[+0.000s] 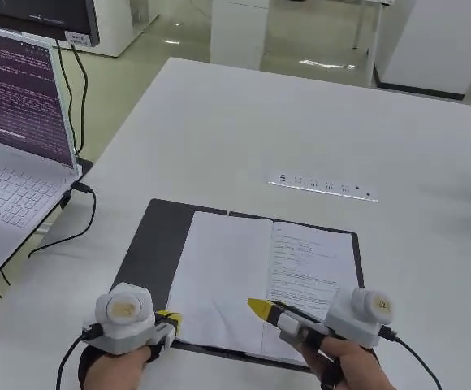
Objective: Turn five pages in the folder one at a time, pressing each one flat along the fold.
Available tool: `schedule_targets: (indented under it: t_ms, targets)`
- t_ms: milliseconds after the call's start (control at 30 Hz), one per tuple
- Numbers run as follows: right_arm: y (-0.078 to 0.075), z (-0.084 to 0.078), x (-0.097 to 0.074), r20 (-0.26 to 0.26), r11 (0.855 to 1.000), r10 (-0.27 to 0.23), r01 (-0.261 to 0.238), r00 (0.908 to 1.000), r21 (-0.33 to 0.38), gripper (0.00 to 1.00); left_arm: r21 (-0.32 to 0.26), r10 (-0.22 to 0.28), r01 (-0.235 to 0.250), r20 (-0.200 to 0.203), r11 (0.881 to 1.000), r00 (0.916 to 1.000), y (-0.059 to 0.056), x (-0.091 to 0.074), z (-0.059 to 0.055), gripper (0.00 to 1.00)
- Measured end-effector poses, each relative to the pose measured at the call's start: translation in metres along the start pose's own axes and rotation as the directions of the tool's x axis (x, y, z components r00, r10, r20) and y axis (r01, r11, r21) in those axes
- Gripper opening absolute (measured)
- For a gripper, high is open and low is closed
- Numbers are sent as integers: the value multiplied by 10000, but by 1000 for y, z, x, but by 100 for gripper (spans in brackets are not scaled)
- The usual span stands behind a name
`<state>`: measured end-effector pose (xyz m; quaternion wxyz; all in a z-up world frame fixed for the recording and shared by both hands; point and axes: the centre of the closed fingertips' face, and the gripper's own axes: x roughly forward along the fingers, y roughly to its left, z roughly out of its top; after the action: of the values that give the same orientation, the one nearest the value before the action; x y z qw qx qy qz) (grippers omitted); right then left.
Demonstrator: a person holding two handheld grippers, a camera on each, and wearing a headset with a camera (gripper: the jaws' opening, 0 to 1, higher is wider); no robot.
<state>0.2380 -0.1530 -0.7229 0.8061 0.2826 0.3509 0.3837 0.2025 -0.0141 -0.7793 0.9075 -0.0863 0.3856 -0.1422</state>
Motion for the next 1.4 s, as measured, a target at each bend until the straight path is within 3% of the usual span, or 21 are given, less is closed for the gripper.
schedule_targets:
  t_ms: [67,133,200,433,533,733,800,1133,1400]
  targets:
    - [-3,0,0,-28,10000,-50,50,10000,32,32,-116,-30,30,-60,9999,10000,1,1,-5,0]
    - [-7,-1,2,-96,10000,-64,64,9999,42,32,-596,-260,240,-324,9979,9991,-2,1,-15,0]
    - [-8,0,5,-176,10000,-45,45,9998,6,32,-264,-73,61,-442,9996,9990,0,0,-20,0]
    - [-12,11,14,-389,9996,36,-48,9992,-286,32,-333,-150,137,-405,9994,9991,-2,1,-16,0]
    - [-15,13,18,-738,9908,-40,-61,9973,-1355,28,-337,-94,77,-499,9994,9987,-2,1,-16,0]
    - [-26,4,23,-1274,9786,-339,70,9913,-2058,23,-418,-56,31,-586,9991,9983,-1,1,-16,0]
    - [-27,5,23,-1237,9710,-443,136,9913,-2387,21,-415,-38,14,-575,9991,9983,-1,1,-16,0]
    - [-58,26,29,-428,9773,-955,856,9945,-1936,6,-309,-5,-17,-724,9995,9974,0,2,-15,0]
    - [-70,21,40,-403,9791,-1135,1048,9927,-1742,3,-256,12,-32,-786,9997,9969,1,2,-16,0]
